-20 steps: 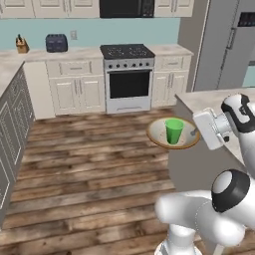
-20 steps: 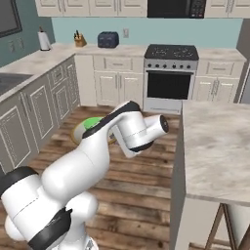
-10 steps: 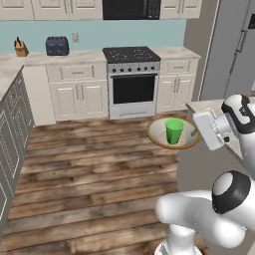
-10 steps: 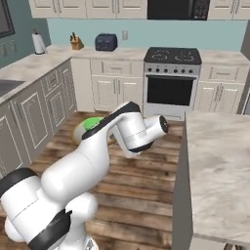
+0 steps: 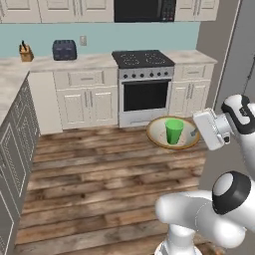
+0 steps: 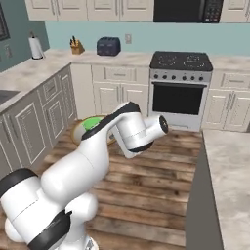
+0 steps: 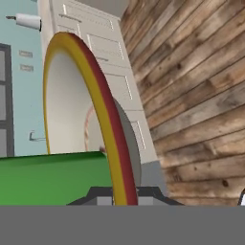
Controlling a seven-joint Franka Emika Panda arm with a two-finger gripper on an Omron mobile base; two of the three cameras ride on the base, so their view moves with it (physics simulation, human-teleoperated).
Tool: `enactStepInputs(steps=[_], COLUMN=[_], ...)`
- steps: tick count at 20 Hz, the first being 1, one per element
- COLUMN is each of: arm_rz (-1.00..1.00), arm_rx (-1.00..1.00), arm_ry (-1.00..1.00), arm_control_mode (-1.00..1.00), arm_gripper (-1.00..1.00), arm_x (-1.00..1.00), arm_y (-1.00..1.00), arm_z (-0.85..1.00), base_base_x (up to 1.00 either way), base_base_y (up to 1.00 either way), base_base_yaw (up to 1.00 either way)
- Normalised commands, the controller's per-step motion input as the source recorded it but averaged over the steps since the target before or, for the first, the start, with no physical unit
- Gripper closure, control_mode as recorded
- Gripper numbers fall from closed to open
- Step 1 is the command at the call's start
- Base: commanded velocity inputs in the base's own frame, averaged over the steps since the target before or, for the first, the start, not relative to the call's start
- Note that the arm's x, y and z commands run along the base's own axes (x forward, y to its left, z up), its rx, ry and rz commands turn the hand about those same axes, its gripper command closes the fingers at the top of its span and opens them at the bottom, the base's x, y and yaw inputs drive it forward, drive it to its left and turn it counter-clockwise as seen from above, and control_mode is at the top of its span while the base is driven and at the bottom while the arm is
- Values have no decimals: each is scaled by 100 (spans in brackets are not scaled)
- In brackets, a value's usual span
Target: Place the cup inside the bowl on the dining table and move the bowl to any counter.
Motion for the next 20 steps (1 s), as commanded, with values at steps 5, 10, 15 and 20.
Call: enactStepInputs(steps=[5, 10, 15, 20], arm_rz=[0, 0, 0, 0], arm_rx=[0, 0, 0, 0], arm_ry=[0, 0, 0, 0], arm_control_mode=[100, 100, 100, 100], arm_gripper=[100, 100, 100, 100], arm_x=[0, 0, 0, 0], arm_y=[0, 0, 0, 0], arm_z=[0, 0, 0, 0], base_base_x=[92, 92, 88, 90], base_base_y=[49, 45, 48, 46], base_base_yaw=[0, 0, 0, 0])
